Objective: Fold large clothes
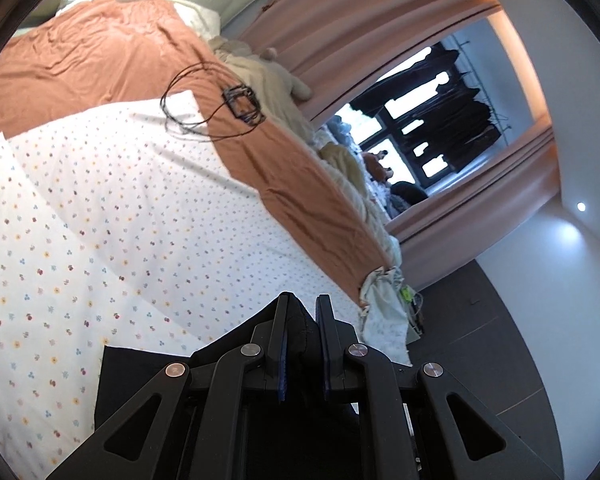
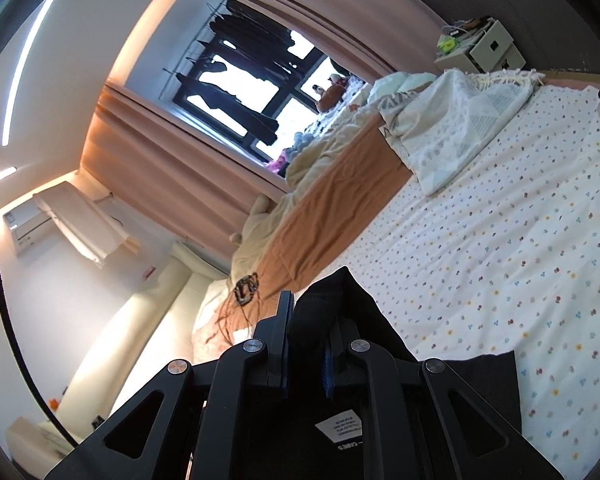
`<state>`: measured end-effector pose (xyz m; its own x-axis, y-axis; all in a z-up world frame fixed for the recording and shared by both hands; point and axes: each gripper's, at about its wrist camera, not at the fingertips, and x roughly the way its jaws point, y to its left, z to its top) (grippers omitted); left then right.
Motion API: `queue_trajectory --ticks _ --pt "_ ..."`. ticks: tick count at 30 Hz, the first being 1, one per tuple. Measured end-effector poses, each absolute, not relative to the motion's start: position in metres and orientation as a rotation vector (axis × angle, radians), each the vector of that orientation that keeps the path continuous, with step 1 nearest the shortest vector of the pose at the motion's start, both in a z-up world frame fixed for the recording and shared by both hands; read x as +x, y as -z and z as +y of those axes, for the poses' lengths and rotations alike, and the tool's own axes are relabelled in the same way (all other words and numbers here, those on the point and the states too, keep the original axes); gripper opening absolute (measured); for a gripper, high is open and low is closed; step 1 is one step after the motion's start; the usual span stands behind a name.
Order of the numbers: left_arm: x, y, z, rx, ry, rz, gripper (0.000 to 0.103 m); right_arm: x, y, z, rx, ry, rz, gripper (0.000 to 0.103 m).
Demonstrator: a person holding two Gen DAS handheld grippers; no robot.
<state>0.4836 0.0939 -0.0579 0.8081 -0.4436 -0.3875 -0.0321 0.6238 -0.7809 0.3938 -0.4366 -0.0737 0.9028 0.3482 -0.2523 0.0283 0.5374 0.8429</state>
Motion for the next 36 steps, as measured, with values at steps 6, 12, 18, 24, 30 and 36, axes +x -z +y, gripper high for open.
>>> queue_trajectory --ticks 6,12,18,24,30,36 --pt "0.523 0.112 0.092 -0.885 0.191 0.683 0.012 0.431 0.115 -0.432 1.001 -0.171 0.493 0.013" --pt "0.544 0.158 0.094 -0.893 0.13 0.745 0.012 0.459 0.156 -0.426 1.0 -0.135 0.566 0.013" --pt "0.565 0.178 0.097 -0.936 0.08 0.82 0.024 0.482 0.159 -0.413 0.915 -0.11 0.641 0.048" --pt "0.543 0.15 0.093 -0.858 0.101 0.732 0.073 0.459 0.138 -0.409 0.819 -0.102 0.59 0.083" --pt "0.513 0.159 0.1 -0.776 0.067 0.798 0.072 0.43 0.148 -0.419 0.755 -0.028 0.695 0.083" --pt "0.476 0.185 0.109 -0.737 0.037 0.884 0.066 0.397 0.16 -0.426 0.714 0.014 0.777 0.083"
